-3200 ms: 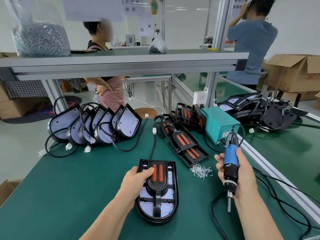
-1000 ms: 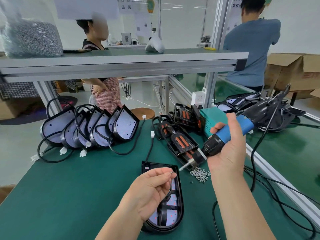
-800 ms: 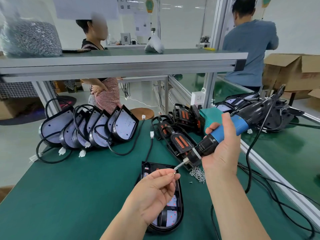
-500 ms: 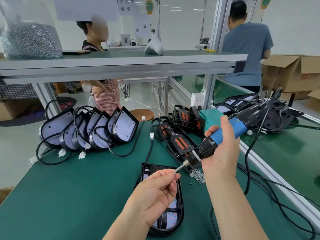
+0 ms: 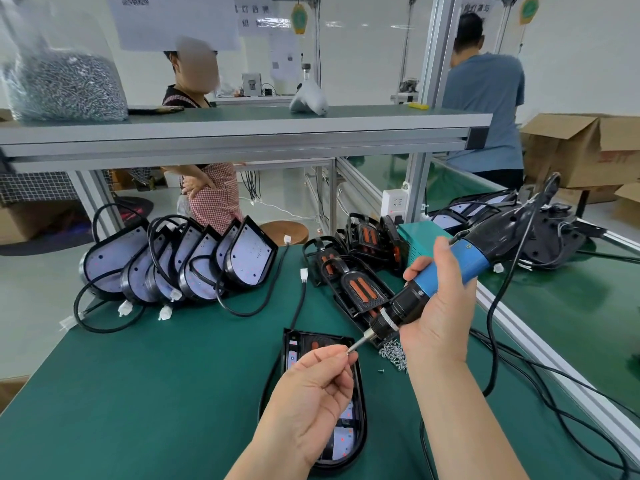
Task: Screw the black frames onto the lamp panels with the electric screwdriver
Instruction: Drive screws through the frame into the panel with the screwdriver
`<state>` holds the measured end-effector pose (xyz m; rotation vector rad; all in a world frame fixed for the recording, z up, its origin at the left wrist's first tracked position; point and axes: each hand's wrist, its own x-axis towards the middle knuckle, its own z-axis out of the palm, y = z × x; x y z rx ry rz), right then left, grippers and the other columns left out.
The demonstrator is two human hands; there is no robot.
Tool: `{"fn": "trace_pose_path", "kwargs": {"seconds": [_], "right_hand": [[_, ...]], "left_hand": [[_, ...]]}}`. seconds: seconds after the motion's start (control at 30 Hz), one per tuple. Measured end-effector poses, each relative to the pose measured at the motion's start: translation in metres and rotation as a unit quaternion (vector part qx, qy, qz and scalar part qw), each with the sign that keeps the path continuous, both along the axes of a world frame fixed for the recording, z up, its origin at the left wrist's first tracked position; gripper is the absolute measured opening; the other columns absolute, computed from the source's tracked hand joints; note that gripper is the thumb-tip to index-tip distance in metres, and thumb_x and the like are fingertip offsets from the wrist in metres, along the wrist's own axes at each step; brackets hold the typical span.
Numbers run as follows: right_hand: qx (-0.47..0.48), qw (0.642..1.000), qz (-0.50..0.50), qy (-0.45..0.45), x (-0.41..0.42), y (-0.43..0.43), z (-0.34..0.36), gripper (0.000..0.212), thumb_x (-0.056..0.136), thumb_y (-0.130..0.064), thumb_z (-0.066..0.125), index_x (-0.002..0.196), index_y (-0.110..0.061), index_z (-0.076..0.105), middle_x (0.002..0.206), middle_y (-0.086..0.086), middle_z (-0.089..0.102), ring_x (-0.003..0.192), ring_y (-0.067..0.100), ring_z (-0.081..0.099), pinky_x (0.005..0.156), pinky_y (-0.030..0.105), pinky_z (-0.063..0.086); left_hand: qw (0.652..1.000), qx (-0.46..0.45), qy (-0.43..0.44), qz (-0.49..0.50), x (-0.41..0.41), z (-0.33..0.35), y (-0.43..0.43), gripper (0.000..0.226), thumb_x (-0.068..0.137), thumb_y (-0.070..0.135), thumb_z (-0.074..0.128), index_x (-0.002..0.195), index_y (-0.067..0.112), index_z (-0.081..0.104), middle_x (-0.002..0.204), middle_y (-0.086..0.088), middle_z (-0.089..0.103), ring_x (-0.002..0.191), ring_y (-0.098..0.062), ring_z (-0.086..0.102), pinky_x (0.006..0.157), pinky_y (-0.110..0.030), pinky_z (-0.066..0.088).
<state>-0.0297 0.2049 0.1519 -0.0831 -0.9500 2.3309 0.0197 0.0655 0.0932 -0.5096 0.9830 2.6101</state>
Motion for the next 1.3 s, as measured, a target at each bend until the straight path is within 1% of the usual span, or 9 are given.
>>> {"fn": "trace_pose_path", "kwargs": {"seconds": [0.07, 0.17, 0.3, 0.47, 0.67, 0.83, 1.07, 1.13, 1.3], "right_hand": [[0.005, 1.000, -0.007, 0.003, 0.002, -0.001, 0.001, 0.013, 0.085, -0.033, 0.073, 0.093, -0.030, 0.064, 0.070, -0.001, 0.055, 0.063, 0.014, 0.054, 0.060, 0.021, 0.050], [0.005, 1.000, -0.026, -0.008, 0.003, -0.003, 0.004, 0.012, 0.085, -0.031, 0.072, 0.091, -0.028, 0.062, 0.070, 0.000, 0.056, 0.062, 0.015, 0.054, 0.059, 0.022, 0.051], [-0.029, 0.996, -0.056, -0.057, 0.004, -0.004, 0.003, 0.014, 0.090, -0.029, 0.072, 0.095, -0.026, 0.060, 0.069, -0.003, 0.058, 0.061, 0.013, 0.057, 0.061, 0.024, 0.052], [-0.072, 0.987, -0.098, -0.107, 0.009, -0.005, -0.006, 0.022, 0.091, -0.039, 0.071, 0.108, -0.029, 0.062, 0.070, -0.006, 0.062, 0.064, 0.009, 0.063, 0.071, 0.029, 0.051], [-0.116, 0.981, -0.073, -0.138, 0.007, -0.001, -0.011, 0.024, 0.091, -0.036, 0.072, 0.108, -0.025, 0.060, 0.069, -0.006, 0.062, 0.062, 0.010, 0.063, 0.058, 0.020, 0.053], [-0.136, 0.980, -0.059, -0.136, 0.006, 0.000, -0.011, 0.025, 0.090, -0.038, 0.073, 0.108, -0.027, 0.061, 0.065, -0.008, 0.062, 0.061, 0.009, 0.064, 0.057, 0.020, 0.052], [-0.165, 0.970, -0.059, -0.167, 0.001, 0.005, -0.010, 0.026, 0.089, -0.035, 0.075, 0.106, -0.023, 0.059, 0.060, -0.009, 0.062, 0.055, 0.007, 0.063, 0.049, 0.017, 0.050], [-0.171, 0.969, -0.056, -0.171, 0.001, 0.005, -0.012, 0.024, 0.088, -0.035, 0.075, 0.103, -0.024, 0.059, 0.061, -0.008, 0.063, 0.055, 0.007, 0.063, 0.050, 0.018, 0.049], [-0.169, 0.971, -0.053, -0.162, 0.003, 0.005, -0.013, 0.028, 0.087, -0.037, 0.076, 0.107, -0.025, 0.061, 0.064, -0.008, 0.063, 0.058, 0.007, 0.064, 0.050, 0.019, 0.050]], "left_hand": [[0.999, -0.023, 0.025, 0.019, 0.003, -0.001, 0.003, 0.009, 0.078, -0.013, 0.062, 0.081, -0.006, 0.068, 0.085, -0.026, 0.071, 0.063, -0.017, 0.062, 0.055, -0.020, 0.056], [0.990, -0.103, 0.074, 0.064, 0.008, -0.004, 0.010, 0.016, 0.088, -0.013, 0.059, 0.081, -0.003, 0.067, 0.081, -0.019, 0.072, 0.061, -0.013, 0.061, 0.057, -0.018, 0.054], [0.953, -0.226, 0.153, 0.132, 0.013, -0.007, 0.015, 0.015, 0.089, -0.009, 0.065, 0.081, 0.003, 0.070, 0.074, -0.013, 0.071, 0.059, -0.011, 0.054, 0.054, -0.015, 0.046], [0.915, -0.291, 0.201, 0.195, 0.015, -0.009, 0.020, 0.021, 0.086, -0.011, 0.068, 0.078, 0.008, 0.073, 0.070, -0.005, 0.072, 0.064, -0.007, 0.063, 0.062, -0.014, 0.051], [0.881, -0.351, 0.248, 0.200, 0.016, -0.009, 0.019, 0.031, 0.084, -0.012, 0.069, 0.075, 0.016, 0.074, 0.074, -0.002, 0.073, 0.068, -0.004, 0.066, 0.068, -0.011, 0.052], [0.878, -0.358, 0.265, 0.174, 0.014, -0.003, 0.014, 0.033, 0.085, -0.010, 0.070, 0.077, 0.021, 0.076, 0.075, -0.003, 0.073, 0.066, -0.004, 0.064, 0.065, -0.014, 0.052], [0.837, -0.416, 0.318, 0.160, 0.015, -0.003, 0.011, 0.042, 0.086, -0.009, 0.069, 0.078, 0.032, 0.074, 0.084, -0.001, 0.073, 0.076, -0.009, 0.066, 0.075, -0.018, 0.053], [0.839, -0.410, 0.323, 0.155, 0.015, -0.003, 0.009, 0.039, 0.085, -0.009, 0.070, 0.082, 0.029, 0.075, 0.084, -0.002, 0.073, 0.075, -0.009, 0.066, 0.073, -0.019, 0.054], [0.875, -0.337, 0.314, 0.146, 0.012, -0.004, 0.005, 0.039, 0.082, -0.013, 0.071, 0.106, 0.016, 0.065, 0.089, -0.006, 0.077, 0.074, -0.009, 0.066, 0.065, -0.015, 0.053]]}}
